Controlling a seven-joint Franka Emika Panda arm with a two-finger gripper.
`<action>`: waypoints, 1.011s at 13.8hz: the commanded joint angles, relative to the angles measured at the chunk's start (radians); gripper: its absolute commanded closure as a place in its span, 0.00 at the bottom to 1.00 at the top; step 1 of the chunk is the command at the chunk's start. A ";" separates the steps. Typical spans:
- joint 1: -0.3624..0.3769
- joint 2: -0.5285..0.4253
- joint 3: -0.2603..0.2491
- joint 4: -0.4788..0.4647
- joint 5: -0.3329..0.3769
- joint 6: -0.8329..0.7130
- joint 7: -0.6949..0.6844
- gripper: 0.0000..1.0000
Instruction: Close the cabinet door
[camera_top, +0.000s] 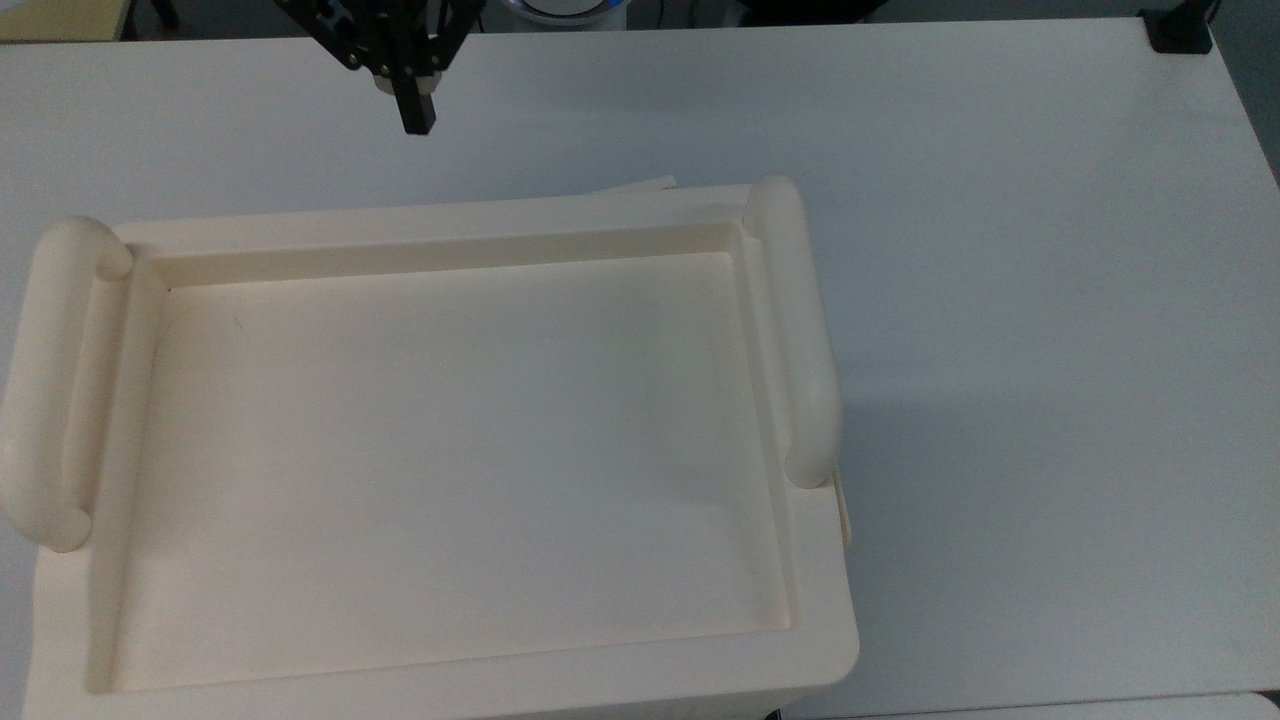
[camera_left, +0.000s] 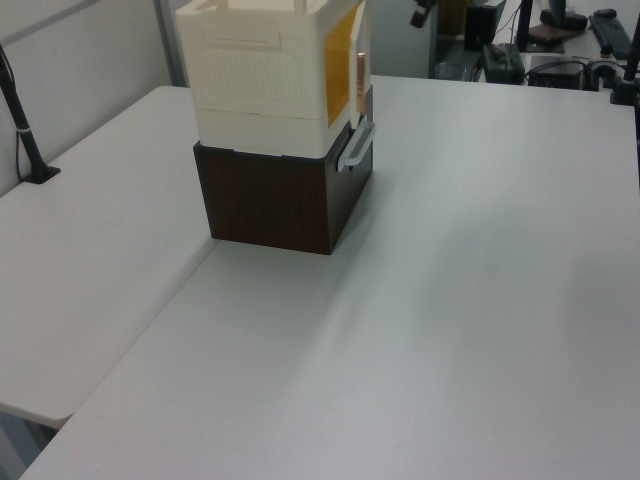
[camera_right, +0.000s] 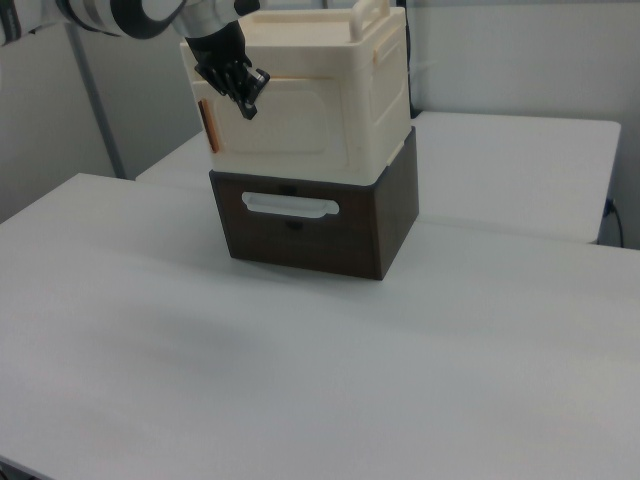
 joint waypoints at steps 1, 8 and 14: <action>0.014 0.038 0.030 -0.011 0.008 0.193 0.013 1.00; 0.025 0.084 0.030 -0.013 0.007 0.322 0.001 1.00; 0.024 0.106 0.030 -0.014 0.002 0.373 -0.002 1.00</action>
